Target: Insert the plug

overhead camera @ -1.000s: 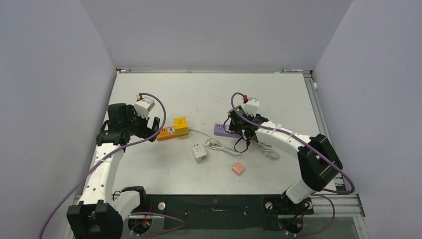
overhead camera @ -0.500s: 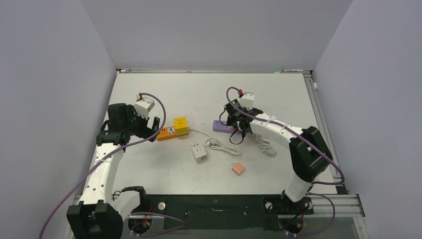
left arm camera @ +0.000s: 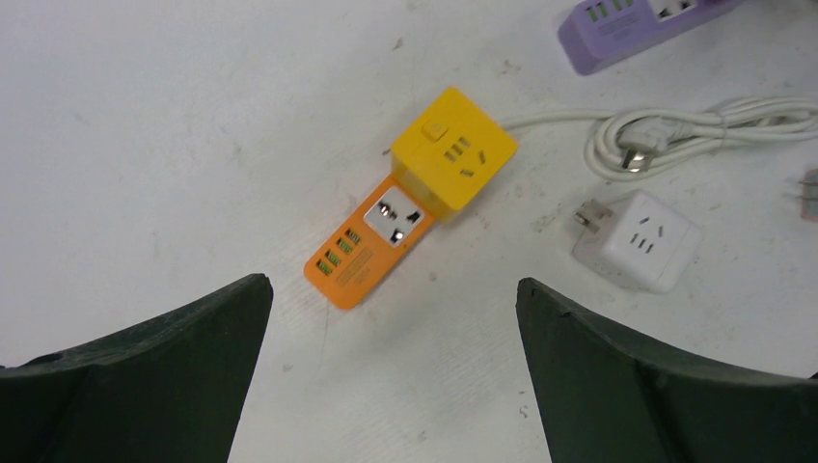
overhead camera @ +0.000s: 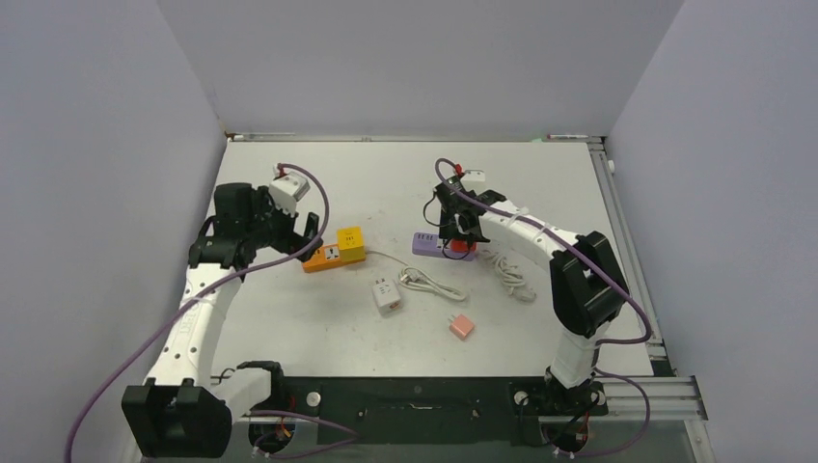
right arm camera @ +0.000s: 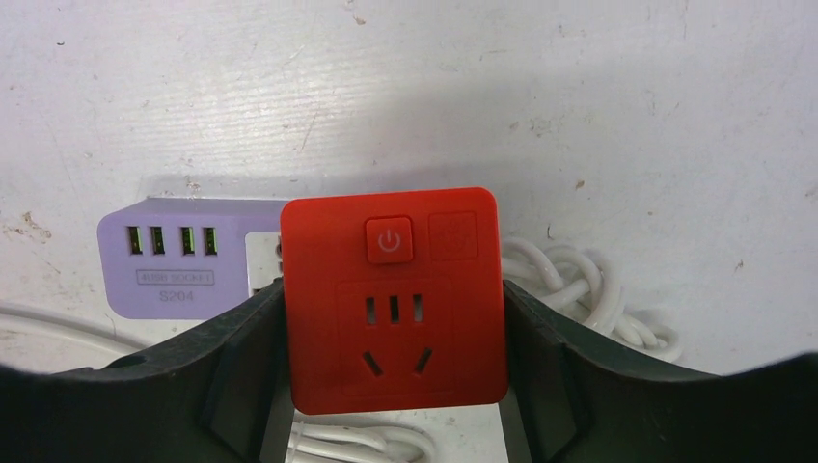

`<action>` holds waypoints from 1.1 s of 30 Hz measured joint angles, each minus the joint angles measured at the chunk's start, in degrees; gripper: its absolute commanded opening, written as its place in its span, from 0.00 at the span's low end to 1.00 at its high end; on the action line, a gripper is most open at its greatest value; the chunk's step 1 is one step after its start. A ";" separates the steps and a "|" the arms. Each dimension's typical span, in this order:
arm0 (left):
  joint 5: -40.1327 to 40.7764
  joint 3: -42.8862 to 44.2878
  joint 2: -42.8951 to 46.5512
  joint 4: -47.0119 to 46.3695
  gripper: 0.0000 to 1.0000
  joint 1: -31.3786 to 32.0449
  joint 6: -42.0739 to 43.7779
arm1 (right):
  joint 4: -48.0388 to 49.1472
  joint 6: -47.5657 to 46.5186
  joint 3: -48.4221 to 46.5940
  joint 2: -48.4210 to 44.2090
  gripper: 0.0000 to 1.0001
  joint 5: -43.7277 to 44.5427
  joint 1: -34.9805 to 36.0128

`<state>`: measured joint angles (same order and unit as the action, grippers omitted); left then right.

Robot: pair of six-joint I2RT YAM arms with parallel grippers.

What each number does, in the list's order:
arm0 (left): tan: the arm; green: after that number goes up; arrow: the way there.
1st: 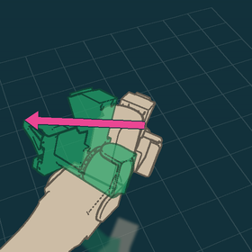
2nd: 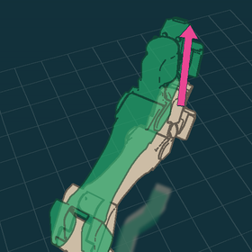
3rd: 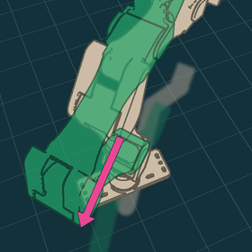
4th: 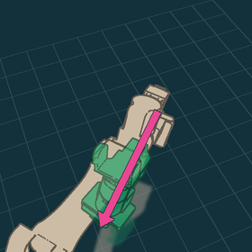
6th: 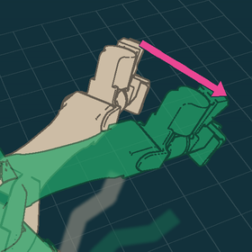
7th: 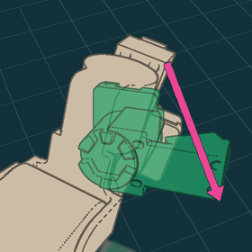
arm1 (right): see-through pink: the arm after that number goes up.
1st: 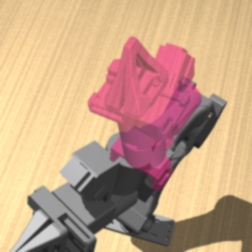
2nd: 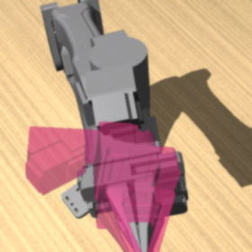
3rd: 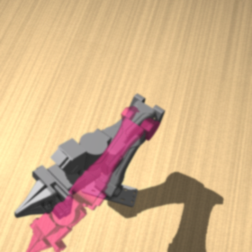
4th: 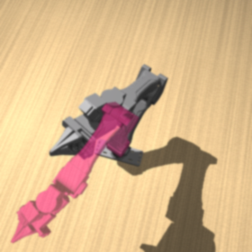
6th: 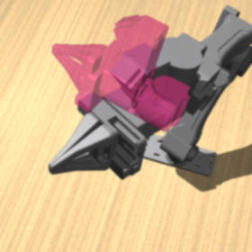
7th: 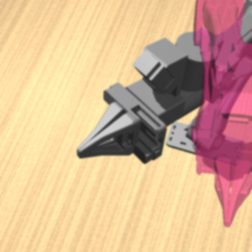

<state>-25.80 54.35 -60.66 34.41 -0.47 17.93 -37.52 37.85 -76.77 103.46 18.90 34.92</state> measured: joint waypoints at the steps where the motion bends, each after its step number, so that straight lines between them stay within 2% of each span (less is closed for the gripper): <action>1: 0.11 1.68 -1.20 -0.22 0.96 1.90 -0.46 | 0.15 -0.57 -0.17 0.24 0.05 -0.28 -0.26; 9: 3.76 12.92 -16.81 -6.38 0.96 21.38 -2.80 | 1.38 -3.26 -0.22 0.39 0.05 -2.86 -1.57; 14: 7.56 17.86 -28.92 -11.06 0.96 26.91 -4.31 | 2.80 -2.73 1.92 -1.42 0.05 -3.06 -1.49; 20: 8.41 20.04 -38.62 -13.81 1.00 29.81 -7.04 | 4.44 -0.68 5.81 -3.80 0.05 -4.37 -0.48; 26: 7.56 25.38 -46.99 -14.95 0.84 30.38 -8.87 | 8.04 0.44 9.40 -6.08 0.05 -4.33 -0.37; 33: 7.56 26.53 -51.36 -14.69 0.65 32.06 -8.09 | 13.16 0.76 14.27 -9.18 0.05 -3.67 -0.31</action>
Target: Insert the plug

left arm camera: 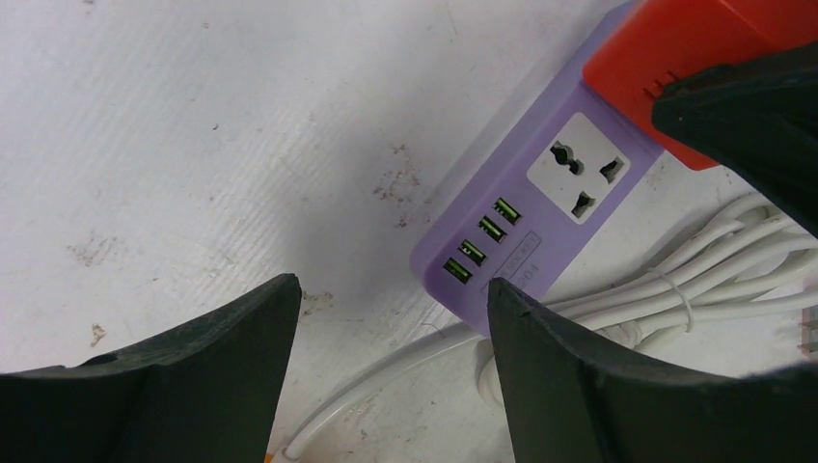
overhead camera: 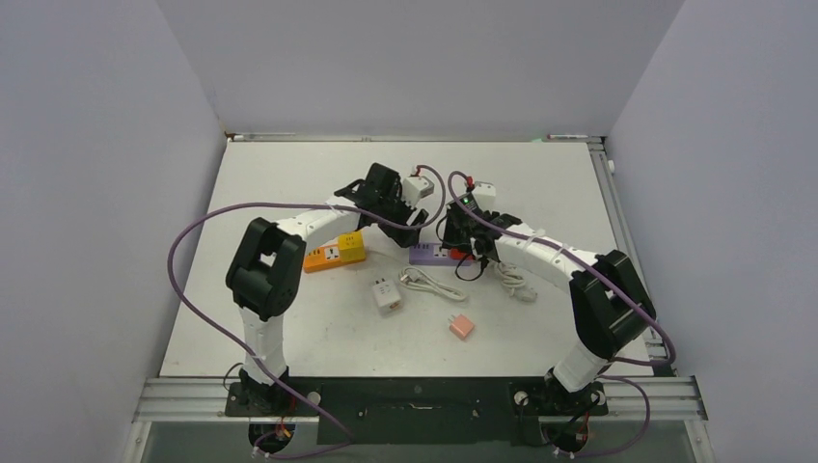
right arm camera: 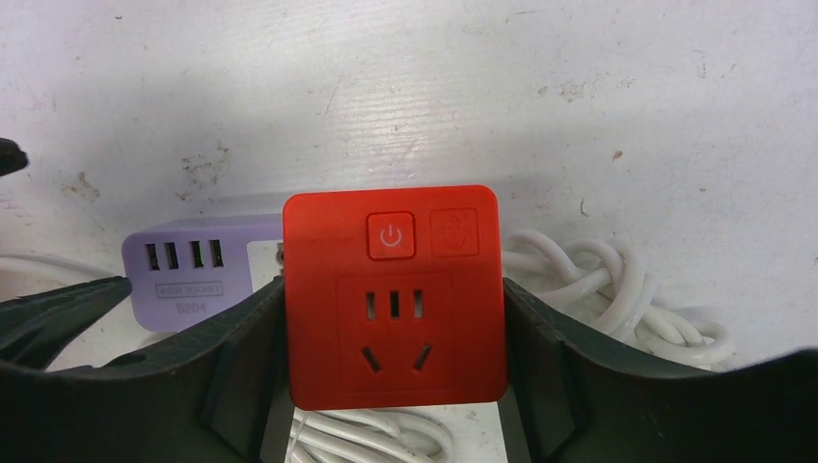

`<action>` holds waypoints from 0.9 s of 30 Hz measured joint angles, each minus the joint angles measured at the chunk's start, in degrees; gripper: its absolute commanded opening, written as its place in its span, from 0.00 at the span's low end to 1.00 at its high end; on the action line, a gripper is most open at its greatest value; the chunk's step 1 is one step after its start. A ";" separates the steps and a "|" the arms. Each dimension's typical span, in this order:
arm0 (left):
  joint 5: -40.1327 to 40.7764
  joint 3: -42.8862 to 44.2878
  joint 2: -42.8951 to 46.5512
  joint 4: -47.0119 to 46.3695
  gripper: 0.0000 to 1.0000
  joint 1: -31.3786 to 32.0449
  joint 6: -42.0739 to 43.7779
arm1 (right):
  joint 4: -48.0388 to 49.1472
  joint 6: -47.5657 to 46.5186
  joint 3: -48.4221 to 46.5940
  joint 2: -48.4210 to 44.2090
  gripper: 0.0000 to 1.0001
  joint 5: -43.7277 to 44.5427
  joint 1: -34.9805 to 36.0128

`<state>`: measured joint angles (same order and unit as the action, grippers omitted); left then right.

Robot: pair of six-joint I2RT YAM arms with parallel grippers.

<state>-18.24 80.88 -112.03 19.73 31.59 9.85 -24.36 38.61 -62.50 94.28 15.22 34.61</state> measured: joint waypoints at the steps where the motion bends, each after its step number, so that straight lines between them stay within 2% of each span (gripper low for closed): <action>1: -0.02 0.13 -0.35 0.28 0.63 0.26 0.26 | 0.74 0.02 0.63 -0.35 0.05 0.04 -0.02; 8: 0.37 0.50 -2.03 1.97 0.42 1.42 2.73 | 2.43 -0.13 1.97 -1.07 0.05 0.42 0.02; 20: 2.43 3.98 -4.81 2.47 0.29 2.60 3.69 | 2.75 -0.83 2.12 -1.20 0.05 0.46 0.37; 27: 2.64 4.61 -5.11 3.28 0.26 2.97 4.39 | 6.80 -0.59 6.73 -4.24 0.05 1.33 1.60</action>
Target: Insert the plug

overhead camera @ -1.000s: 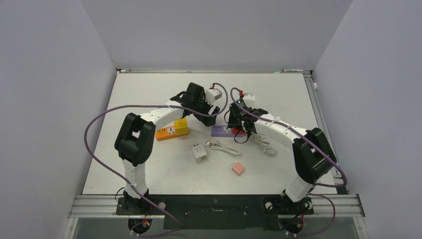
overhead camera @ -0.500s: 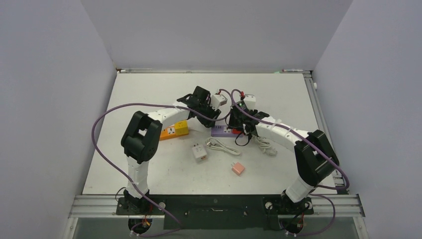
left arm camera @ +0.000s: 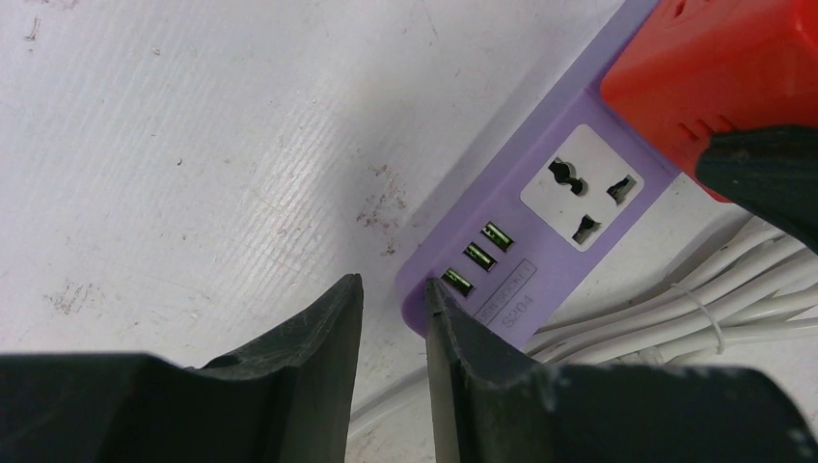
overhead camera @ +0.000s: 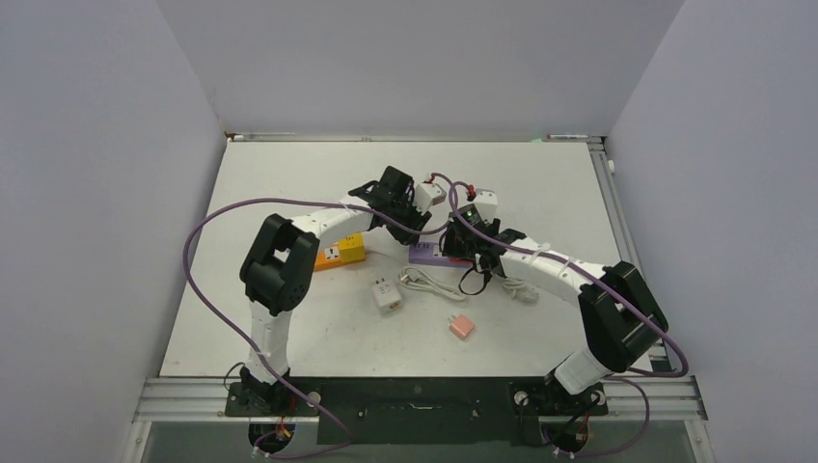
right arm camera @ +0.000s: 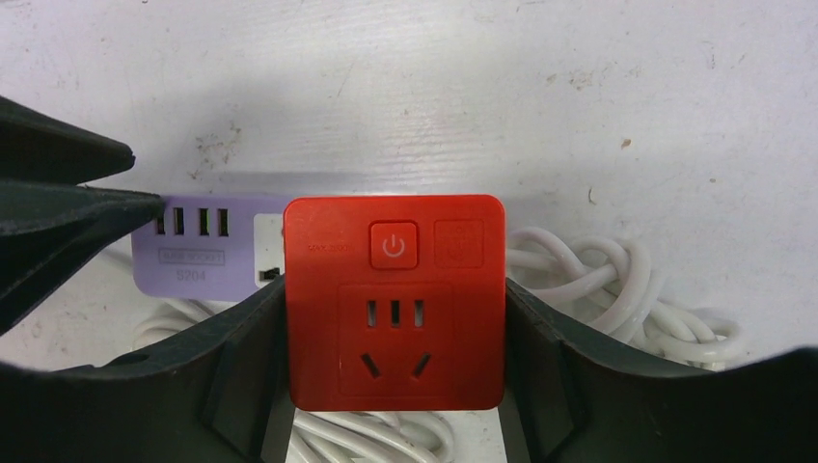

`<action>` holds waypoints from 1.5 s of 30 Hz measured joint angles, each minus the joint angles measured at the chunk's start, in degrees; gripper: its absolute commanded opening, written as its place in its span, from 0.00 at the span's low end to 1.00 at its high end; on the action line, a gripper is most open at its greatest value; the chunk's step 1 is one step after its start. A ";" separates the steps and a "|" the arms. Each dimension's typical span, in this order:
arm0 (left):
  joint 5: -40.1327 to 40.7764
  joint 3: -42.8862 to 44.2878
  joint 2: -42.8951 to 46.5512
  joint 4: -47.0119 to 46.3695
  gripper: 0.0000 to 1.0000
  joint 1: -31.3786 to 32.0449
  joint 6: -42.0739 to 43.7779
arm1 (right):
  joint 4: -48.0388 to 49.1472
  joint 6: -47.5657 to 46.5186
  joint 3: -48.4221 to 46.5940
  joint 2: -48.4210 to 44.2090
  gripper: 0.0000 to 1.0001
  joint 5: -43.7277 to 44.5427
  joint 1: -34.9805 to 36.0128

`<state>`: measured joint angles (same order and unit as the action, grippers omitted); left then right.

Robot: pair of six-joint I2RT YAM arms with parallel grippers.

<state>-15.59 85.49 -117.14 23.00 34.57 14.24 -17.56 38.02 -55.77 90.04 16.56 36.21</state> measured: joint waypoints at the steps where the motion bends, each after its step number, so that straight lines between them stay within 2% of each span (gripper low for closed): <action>1: 0.00 -0.04 0.00 0.07 0.26 0.00 0.02 | 0.63 0.07 0.87 -0.66 0.05 0.11 0.28; 9: -0.37 -0.92 0.24 -0.63 0.24 0.02 0.57 | 3.93 0.17 3.89 -2.23 0.05 1.40 1.03; 23: -1.79 -1.73 0.63 -1.09 0.18 0.02 1.62 | 2.10 0.39 1.22 1.22 0.05 5.92 2.58; 35: -2.21 -2.78 1.31 -1.70 0.16 -0.59 3.02 | 2.93 -2.91 -2.75 6.32 0.05 5.81 2.03; 37: -2.23 -2.99 1.44 -1.81 0.15 -0.59 3.08 | 2.54 -3.10 -3.15 6.62 0.14 5.62 1.99; 39: -2.32 -3.21 1.60 -1.81 0.15 -0.59 3.15 | 1.66 -3.30 -3.89 6.78 0.28 5.40 1.88; 40: -2.43 -3.28 1.64 -1.79 0.15 -0.59 3.17 | 1.20 -3.41 -4.31 6.86 0.36 5.09 1.75; 43: -2.49 -3.48 1.77 -1.88 0.15 -0.59 3.39 | -0.63 -3.80 -5.49 6.97 0.67 3.41 1.22; 45: -2.51 -3.50 1.81 -1.88 0.15 -0.57 3.52 | -2.03 -4.04 -6.32 6.97 0.81 1.86 0.85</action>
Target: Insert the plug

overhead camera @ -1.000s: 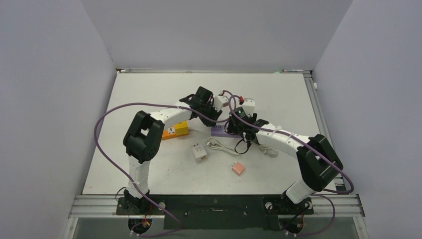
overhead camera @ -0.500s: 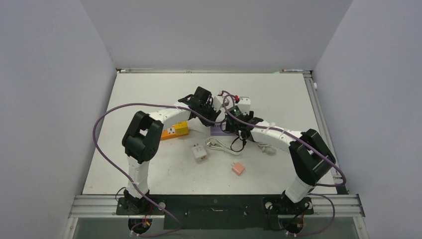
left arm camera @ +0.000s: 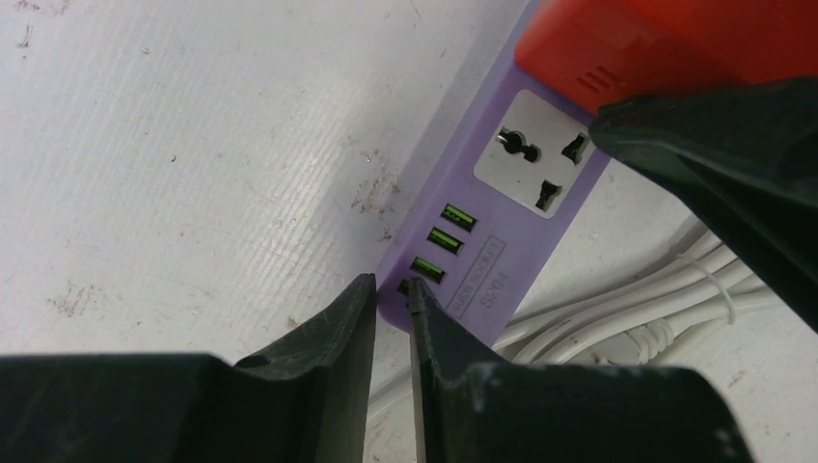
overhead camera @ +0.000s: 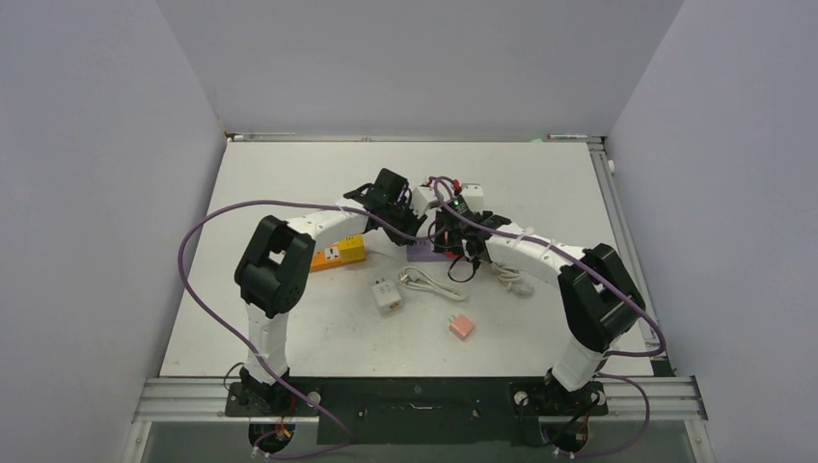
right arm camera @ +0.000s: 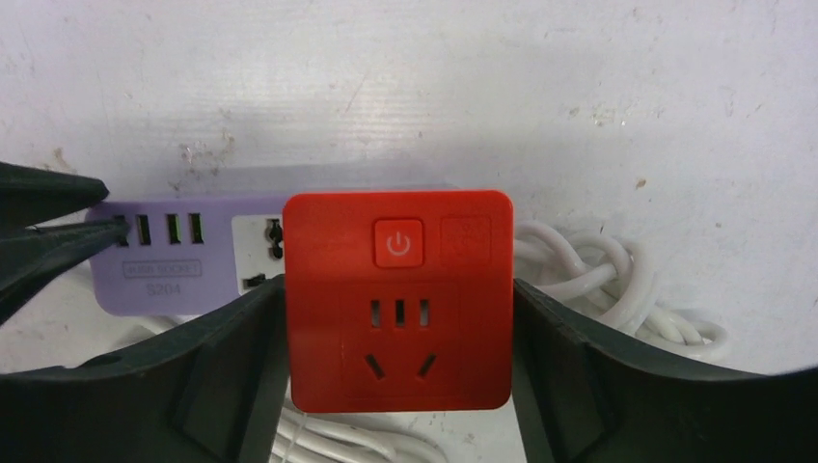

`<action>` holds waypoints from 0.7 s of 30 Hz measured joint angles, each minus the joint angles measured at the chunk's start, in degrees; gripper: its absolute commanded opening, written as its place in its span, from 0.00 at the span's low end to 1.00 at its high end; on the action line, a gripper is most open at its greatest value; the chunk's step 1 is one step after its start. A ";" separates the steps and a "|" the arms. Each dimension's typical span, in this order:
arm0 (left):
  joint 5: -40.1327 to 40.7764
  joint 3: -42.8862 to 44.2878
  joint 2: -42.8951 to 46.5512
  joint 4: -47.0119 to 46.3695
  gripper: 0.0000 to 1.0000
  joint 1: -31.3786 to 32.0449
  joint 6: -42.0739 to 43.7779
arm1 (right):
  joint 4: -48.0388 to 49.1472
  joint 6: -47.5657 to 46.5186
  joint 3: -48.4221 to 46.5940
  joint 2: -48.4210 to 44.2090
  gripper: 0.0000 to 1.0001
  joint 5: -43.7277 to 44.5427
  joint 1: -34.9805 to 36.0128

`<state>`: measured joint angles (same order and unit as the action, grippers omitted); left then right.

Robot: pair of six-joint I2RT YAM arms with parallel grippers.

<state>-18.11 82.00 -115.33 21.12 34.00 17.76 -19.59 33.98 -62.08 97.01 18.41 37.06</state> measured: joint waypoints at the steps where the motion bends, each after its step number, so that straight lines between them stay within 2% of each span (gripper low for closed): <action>1: -0.11 0.00 0.02 0.04 0.15 0.00 0.04 | -1.14 -0.15 -0.52 0.00 0.88 -1.33 -0.31; 3: -0.20 -0.02 0.04 0.09 0.14 0.00 0.07 | -4.48 -0.50 -1.38 0.07 0.99 -3.41 -0.63; 7: -0.50 -0.02 0.04 0.15 0.14 -0.02 0.04 | -10.16 -1.55 -4.98 -0.02 0.94 -6.16 -0.66; 10: -0.94 -0.04 0.04 0.24 0.14 -0.13 -0.37 | -12.83 -2.03 -7.56 -0.63 0.98 -7.48 -0.63; 15: -1.84 -0.11 0.07 0.66 0.13 -0.20 -0.42 | -13.70 -2.08 -8.68 -3.37 0.83 -7.80 -0.66; 21: -2.54 -0.11 0.13 1.09 0.12 -0.22 -0.74 | -13.99 -2.23 -9.33 -3.41 0.80 -7.02 -0.70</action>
<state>-20.64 81.89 -115.20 22.22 33.78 17.02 -33.58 31.75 -71.42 93.60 11.40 36.36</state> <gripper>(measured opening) 0.131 0.807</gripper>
